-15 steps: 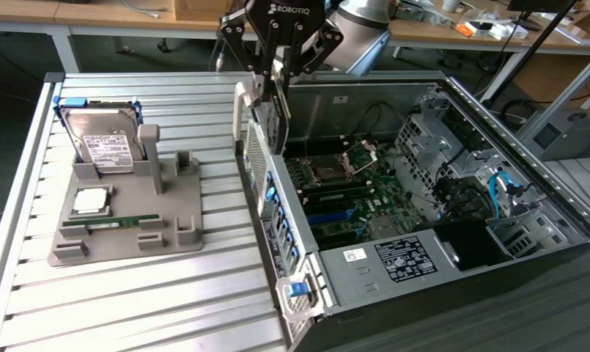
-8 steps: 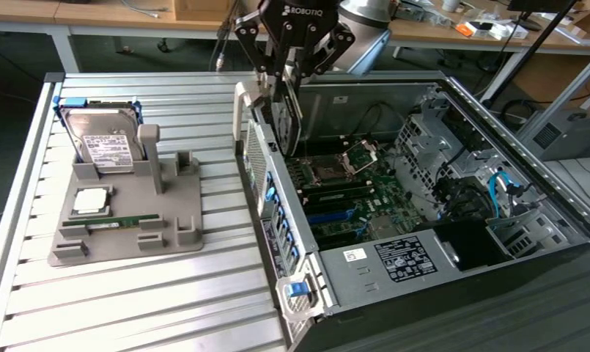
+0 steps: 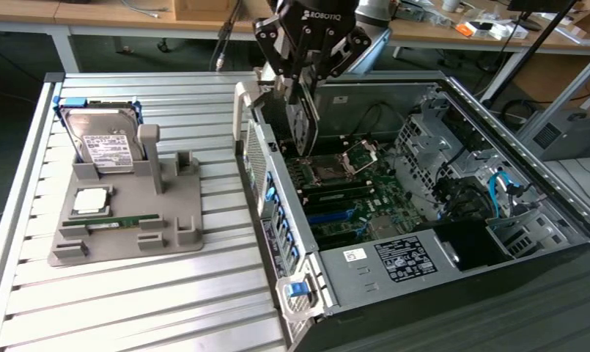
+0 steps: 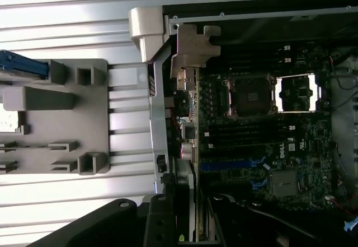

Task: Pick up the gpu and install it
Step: 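Pick up the gpu and move the gpu toward the slot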

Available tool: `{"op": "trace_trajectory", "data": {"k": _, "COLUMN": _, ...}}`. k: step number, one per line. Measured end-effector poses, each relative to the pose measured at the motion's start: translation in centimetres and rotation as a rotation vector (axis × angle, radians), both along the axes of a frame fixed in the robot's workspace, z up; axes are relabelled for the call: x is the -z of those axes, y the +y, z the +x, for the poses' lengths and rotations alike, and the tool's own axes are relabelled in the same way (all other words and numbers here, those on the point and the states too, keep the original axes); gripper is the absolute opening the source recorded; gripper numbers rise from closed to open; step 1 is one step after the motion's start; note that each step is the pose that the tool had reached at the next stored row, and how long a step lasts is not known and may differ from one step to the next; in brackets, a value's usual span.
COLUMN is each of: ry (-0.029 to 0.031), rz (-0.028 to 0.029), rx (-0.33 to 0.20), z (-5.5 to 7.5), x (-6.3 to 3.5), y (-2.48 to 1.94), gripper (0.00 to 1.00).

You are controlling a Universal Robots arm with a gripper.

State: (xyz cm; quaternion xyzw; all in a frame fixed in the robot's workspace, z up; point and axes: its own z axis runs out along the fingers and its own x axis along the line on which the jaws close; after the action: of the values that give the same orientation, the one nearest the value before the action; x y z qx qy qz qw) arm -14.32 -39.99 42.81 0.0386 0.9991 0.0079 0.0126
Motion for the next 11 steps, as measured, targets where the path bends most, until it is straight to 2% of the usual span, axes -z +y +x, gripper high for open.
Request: {"op": "trace_trajectory", "data": {"k": 11, "ry": 0.0001, "rz": -0.0001, "rx": 0.000, "z": 2.3, "x": 0.30, "y": -0.32, "gripper": 0.27}}
